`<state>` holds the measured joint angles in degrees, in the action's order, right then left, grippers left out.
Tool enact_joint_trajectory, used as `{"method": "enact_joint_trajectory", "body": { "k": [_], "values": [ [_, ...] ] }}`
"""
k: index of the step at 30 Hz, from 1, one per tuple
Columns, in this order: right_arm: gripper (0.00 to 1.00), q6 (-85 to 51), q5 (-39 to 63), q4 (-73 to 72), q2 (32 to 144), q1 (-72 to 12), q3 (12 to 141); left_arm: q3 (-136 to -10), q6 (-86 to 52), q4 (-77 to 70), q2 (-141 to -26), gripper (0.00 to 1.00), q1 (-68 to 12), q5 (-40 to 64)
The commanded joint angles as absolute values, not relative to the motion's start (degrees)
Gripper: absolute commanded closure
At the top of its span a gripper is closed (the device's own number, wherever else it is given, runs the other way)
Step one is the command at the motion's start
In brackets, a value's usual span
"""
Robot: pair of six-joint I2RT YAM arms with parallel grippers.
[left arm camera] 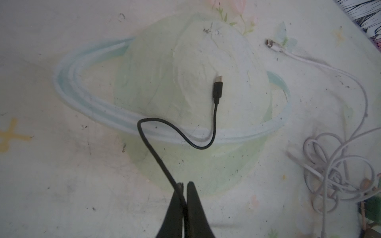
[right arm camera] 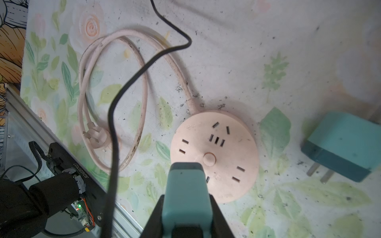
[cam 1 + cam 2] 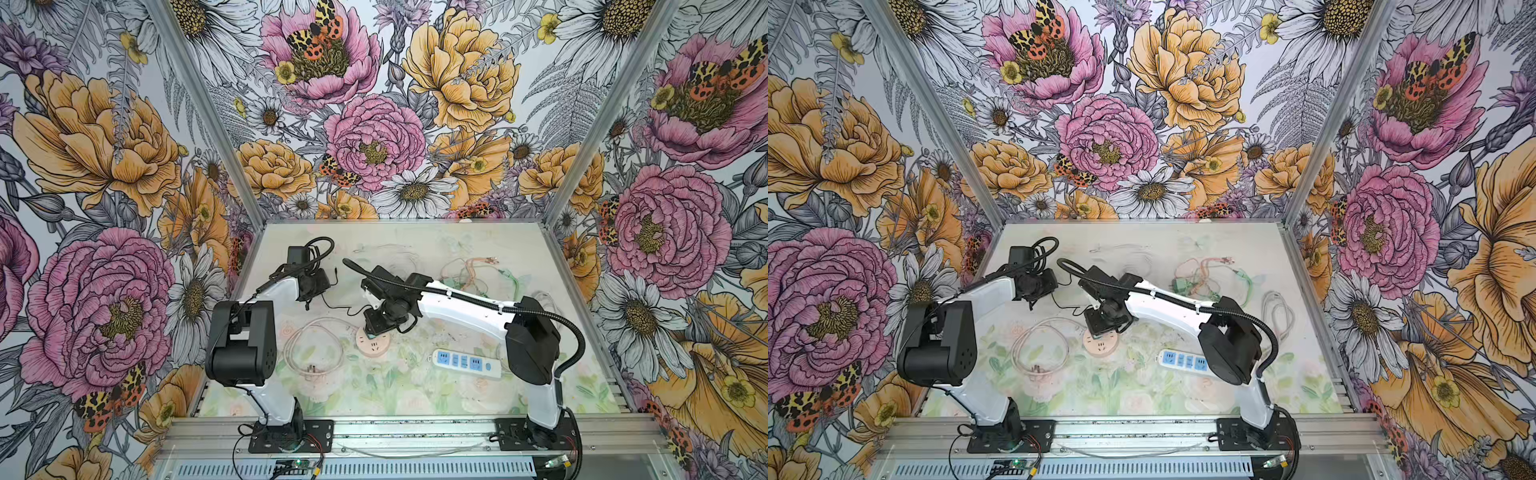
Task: Insert plugs into power strip
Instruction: Place the power cord at the middle-left of the table, then insert the plug into the socket.
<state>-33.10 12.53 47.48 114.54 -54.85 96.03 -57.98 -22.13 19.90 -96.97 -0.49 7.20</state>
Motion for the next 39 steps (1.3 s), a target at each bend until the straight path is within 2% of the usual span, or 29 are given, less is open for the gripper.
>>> {"method": "enact_joint_trajectory", "body": {
  "k": [1,12,20,24,26,39],
  "values": [
    [1.00,-36.5,10.7,47.1,115.8,-55.1,98.1,-58.4,-20.9,18.7,-95.7,0.92,0.4,8.7],
    [1.00,-38.3,9.2,47.2,117.7,-56.8,98.9,-57.0,-21.2,18.0,-95.0,0.89,0.8,9.2],
    [1.00,-39.0,7.8,47.2,118.8,-57.9,100.0,-55.2,-21.2,17.9,-93.5,0.78,0.5,10.2],
    [1.00,-39.0,6.6,47.2,119.2,-58.1,100.0,-53.6,-22.2,19.1,-90.9,0.61,-0.4,8.1],
    [1.00,-39.2,6.5,47.2,119.6,-58.1,100.1,-53.0,-22.7,20.8,-89.2,0.58,-1.1,5.8],
    [1.00,-39.9,6.0,47.2,120.4,-58.9,101.1,-48.6,-25.0,27.1,-73.1,0.54,-0.1,1.8]
  ]
}}
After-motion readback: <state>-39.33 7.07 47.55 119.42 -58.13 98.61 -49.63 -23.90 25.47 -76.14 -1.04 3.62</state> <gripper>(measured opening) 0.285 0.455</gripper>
